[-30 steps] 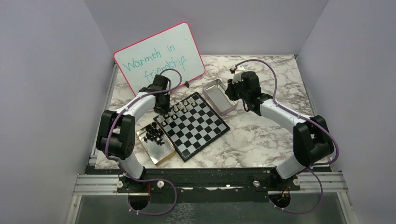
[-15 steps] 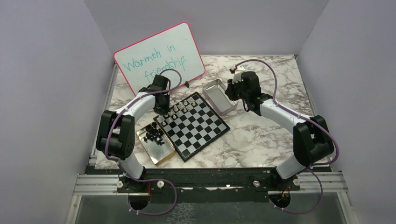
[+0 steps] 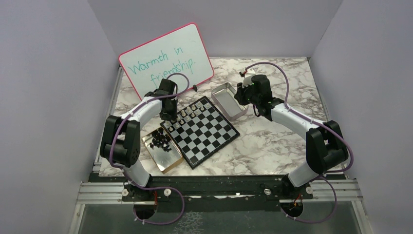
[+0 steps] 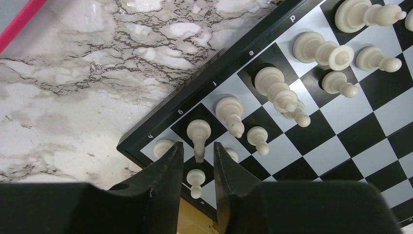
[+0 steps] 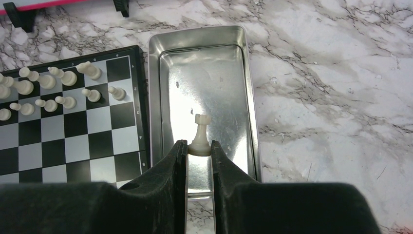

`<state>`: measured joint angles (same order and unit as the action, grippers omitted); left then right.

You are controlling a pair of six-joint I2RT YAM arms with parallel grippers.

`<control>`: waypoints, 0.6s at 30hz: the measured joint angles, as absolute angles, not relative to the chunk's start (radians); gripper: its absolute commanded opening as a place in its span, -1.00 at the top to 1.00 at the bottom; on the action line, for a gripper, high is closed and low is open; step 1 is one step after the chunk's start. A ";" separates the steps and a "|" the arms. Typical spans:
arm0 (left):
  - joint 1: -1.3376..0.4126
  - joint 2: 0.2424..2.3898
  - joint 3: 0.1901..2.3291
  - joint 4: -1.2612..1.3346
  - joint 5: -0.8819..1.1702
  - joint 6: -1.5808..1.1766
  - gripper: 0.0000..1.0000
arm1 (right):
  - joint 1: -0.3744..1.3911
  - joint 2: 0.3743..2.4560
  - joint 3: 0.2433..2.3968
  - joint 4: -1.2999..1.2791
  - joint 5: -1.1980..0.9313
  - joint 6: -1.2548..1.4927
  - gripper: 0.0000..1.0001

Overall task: Set up the chess pieces on the board
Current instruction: Place the chess piece on the chessboard.

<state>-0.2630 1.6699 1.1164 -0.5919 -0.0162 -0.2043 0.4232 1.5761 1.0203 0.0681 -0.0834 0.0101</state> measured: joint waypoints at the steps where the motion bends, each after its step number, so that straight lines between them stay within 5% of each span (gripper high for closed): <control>1: -0.263 1.670 1.116 -0.593 -0.016 -0.203 0.39 | 0.423 1.576 1.019 0.069 -0.084 0.010 0.91; 18: -0.262 1.586 1.268 -0.548 0.194 -0.226 0.36 | 0.422 1.511 0.897 0.254 -0.366 -0.024 0.90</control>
